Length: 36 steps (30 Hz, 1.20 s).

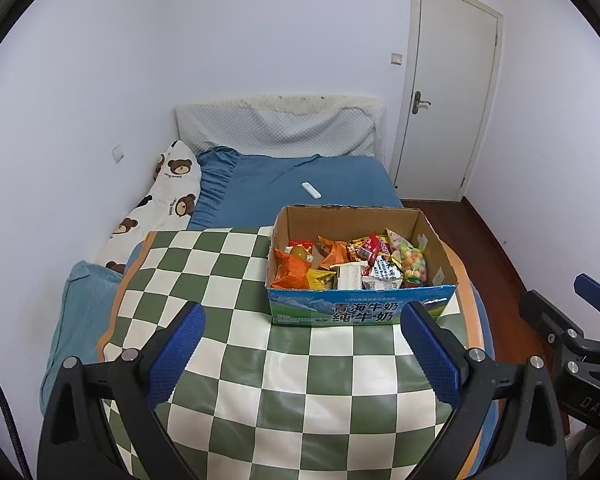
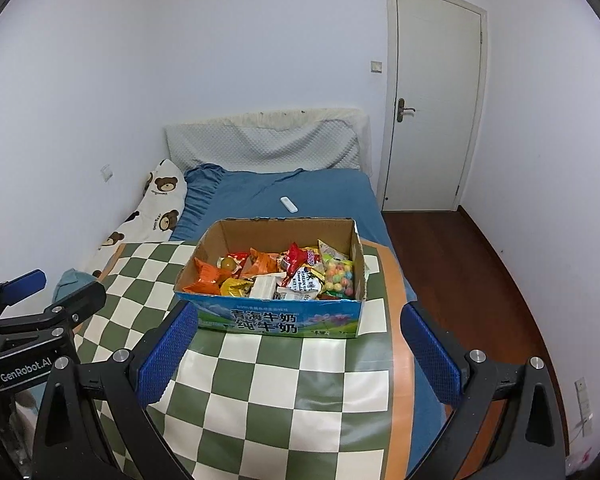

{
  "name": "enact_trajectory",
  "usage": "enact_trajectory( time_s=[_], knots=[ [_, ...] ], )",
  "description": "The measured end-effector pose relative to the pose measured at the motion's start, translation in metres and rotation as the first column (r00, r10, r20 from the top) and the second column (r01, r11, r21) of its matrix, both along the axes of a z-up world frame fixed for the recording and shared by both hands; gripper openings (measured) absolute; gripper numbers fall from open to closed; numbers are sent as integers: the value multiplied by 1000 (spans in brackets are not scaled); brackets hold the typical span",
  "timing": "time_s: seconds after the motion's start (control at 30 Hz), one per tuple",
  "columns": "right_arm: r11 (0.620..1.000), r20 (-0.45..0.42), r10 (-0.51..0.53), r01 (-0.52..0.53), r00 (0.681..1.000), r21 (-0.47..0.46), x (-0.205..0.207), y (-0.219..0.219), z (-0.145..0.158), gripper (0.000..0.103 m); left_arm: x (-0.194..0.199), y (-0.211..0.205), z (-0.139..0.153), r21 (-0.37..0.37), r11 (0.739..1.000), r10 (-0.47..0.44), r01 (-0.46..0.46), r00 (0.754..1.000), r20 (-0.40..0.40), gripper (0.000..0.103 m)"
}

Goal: Organize snacks

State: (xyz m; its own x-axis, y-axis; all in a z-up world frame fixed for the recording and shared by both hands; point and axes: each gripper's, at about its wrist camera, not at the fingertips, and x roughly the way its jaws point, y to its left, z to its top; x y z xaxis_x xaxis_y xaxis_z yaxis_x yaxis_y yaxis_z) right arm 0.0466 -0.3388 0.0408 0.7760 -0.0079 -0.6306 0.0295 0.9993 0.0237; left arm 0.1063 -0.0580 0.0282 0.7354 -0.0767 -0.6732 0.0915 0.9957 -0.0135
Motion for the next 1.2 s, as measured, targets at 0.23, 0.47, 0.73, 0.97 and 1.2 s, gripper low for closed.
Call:
enact_trajectory(
  time_s=[0.23,0.47,0.73,0.97,1.2],
  knots=[
    [1000,-14,-15,15,1000,-7,22,-1,-17,103,21,-3,-13,14,1000,17,-17,1000,-8,103],
    [999,-30,-42,42,999,-7,59,-5,-35,103,55,-4,-29,25,999,39,-38,999,-22,103],
    [997,-43,-71,70,997,-21,92,-8,-49,103,86,-5,-41,36,998,50,-48,998,-44,103],
    [997,-82,-75,75,994,-3,109,-13,-65,103,98,-7,-45,41,998,46,-43,997,-57,103],
    [996,-88,-88,87,992,-15,112,-15,-70,103,102,-9,-50,43,999,35,-32,997,-72,103]
  ],
)
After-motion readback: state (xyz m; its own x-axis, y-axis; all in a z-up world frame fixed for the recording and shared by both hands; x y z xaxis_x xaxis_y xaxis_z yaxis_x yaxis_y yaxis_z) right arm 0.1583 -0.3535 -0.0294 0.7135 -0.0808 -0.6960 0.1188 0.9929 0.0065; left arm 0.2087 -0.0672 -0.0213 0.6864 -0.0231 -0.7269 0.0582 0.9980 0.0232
